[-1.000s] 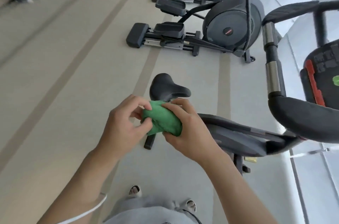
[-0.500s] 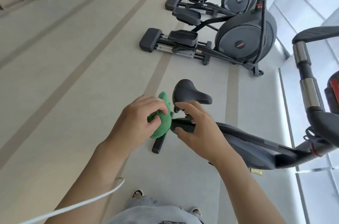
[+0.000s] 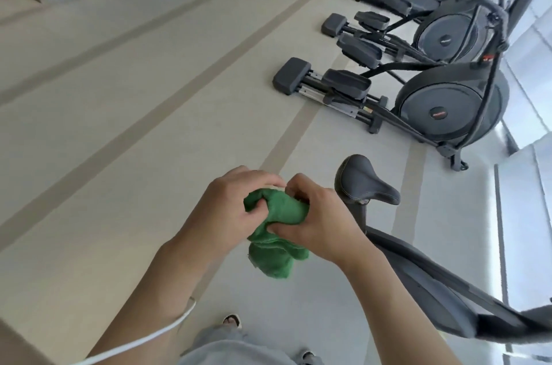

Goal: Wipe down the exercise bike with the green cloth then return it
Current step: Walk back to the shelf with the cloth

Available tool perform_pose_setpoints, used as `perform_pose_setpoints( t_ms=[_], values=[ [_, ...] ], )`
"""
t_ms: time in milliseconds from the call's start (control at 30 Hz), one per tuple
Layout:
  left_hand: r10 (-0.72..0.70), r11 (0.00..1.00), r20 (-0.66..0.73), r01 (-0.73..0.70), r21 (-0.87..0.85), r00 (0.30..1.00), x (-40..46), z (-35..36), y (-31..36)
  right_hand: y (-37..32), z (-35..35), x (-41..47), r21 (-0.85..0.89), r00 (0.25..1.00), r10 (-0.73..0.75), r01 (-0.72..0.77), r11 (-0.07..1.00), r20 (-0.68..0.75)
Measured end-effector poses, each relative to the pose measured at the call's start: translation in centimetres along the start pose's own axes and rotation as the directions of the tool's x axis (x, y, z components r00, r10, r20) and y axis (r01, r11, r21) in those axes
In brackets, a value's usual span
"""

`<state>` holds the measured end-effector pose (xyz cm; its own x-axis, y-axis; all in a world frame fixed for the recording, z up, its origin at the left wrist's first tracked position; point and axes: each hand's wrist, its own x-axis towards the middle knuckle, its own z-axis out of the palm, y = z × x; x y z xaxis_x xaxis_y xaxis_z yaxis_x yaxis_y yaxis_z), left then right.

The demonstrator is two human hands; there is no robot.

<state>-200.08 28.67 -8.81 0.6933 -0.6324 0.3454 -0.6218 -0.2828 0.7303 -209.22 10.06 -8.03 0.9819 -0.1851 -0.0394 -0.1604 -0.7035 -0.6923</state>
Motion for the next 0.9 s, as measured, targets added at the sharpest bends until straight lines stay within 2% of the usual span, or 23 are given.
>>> perform_pose_setpoints(
  t_ms=[100,200,333,433,567,700,767,800,900],
  values=[
    [-0.057,0.998,-0.071,0.058,0.011,0.996,-0.9,-2.7,-1.4,-1.6,1.3,1.9,-0.01,0.996,-0.088,0.088,0.996,0.004],
    [-0.088,0.996,-0.137,0.089,-0.001,0.987,-1.7,-4.5,-2.5,-3.3,2.6,3.8,-0.099,0.981,-0.178,0.169,0.981,-0.08],
    [-0.151,0.989,-0.185,0.148,-0.031,0.971,-2.0,-5.8,-3.9,-5.1,2.9,6.0,-0.074,0.959,-0.157,0.143,0.987,-0.236],
    [-0.15,0.988,-0.187,0.156,0.019,0.971,-1.8,-6.6,-4.7,-6.0,2.3,6.9,0.007,0.966,-0.124,0.129,0.992,-0.226],
    [-0.161,0.987,-0.243,0.156,-0.038,0.957,-1.0,-6.7,-5.2,-7.1,2.2,7.9,0.117,0.969,-0.139,0.165,0.979,-0.203],
    [-0.118,0.993,-0.305,0.116,-0.025,0.945,0.5,-6.3,-5.2,-6.3,2.9,9.5,-0.072,0.948,-0.11,0.093,0.993,-0.298],
    [-0.119,0.993,-0.321,0.115,-0.033,0.94,1.2,-6.1,-5.3,-5.7,2.8,10.0,-0.06,0.936,-0.114,0.1,0.993,-0.334],
    [-0.118,0.993,-0.323,0.117,-0.022,0.939,1.6,-5.9,-5.5,-5.3,2.7,10.4,-0.019,0.946,-0.127,0.127,0.992,-0.299],
    [-0.103,0.994,-0.298,0.11,0.009,0.949,3.1,-5.1,-5.9,-4.0,2.3,11.5,0.064,0.983,-0.173,0.176,0.982,-0.055]
  ],
)
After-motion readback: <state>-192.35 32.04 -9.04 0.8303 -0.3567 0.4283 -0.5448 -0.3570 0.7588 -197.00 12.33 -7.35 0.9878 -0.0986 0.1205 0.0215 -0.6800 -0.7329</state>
